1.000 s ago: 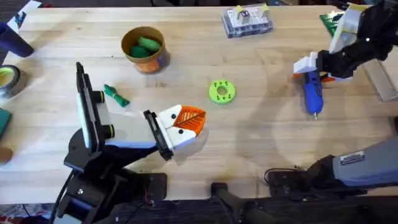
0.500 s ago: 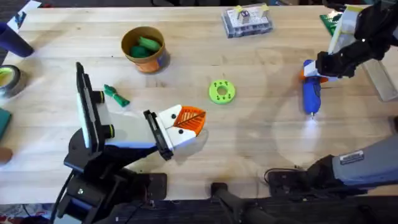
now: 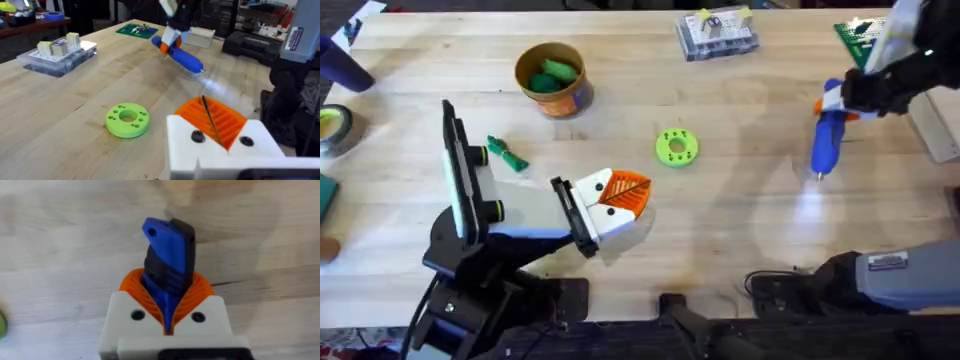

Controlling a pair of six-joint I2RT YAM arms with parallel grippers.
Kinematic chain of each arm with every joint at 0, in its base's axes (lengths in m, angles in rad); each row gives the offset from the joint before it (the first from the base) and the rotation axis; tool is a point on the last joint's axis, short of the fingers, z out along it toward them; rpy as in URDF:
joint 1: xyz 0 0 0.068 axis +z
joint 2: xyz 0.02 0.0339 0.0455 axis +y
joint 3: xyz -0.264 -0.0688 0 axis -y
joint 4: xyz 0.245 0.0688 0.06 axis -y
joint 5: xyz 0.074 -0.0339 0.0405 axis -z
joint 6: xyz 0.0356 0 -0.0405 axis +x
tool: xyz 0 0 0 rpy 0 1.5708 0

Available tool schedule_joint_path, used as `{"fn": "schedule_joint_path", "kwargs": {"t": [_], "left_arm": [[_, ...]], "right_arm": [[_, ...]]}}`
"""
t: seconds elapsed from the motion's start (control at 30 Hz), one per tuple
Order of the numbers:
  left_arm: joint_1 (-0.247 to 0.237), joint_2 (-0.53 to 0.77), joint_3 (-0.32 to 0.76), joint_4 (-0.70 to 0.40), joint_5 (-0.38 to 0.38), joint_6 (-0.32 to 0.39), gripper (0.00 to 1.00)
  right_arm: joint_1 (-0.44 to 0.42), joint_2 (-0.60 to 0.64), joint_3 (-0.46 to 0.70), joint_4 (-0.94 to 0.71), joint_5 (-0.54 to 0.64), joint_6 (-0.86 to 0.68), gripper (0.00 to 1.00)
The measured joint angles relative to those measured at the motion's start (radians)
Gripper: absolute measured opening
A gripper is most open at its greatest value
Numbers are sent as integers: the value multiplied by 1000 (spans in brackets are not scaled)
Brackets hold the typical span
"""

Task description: Pick up the gripper from the table and insert it into the empty holder that is missing its gripper. Then pick up a screw, insert it into the mounting hole, and use the screwdriver to tighten it. Finally, clean up the table by picking up the vegetable and placing it into the bucket.

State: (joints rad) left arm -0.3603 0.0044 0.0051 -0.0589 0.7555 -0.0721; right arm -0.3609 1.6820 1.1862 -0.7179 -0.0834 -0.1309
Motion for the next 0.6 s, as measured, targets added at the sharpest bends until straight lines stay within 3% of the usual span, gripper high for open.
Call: {"fn": "schedule_joint_path", "kwargs": {"t": [0.2, 0.37, 0.6], "left_arm": [[0, 0, 0, 0, 0, 0, 13], [0, 0, 0, 0, 0, 0, 13], [0, 0, 0, 0, 0, 0, 13]], "right_arm": [[2, -246, 11, 70, 0, 7, 26], [29, -380, 6, 121, 0, 18, 26], [124, -560, -112, 333, -69, 29, 26]]}}
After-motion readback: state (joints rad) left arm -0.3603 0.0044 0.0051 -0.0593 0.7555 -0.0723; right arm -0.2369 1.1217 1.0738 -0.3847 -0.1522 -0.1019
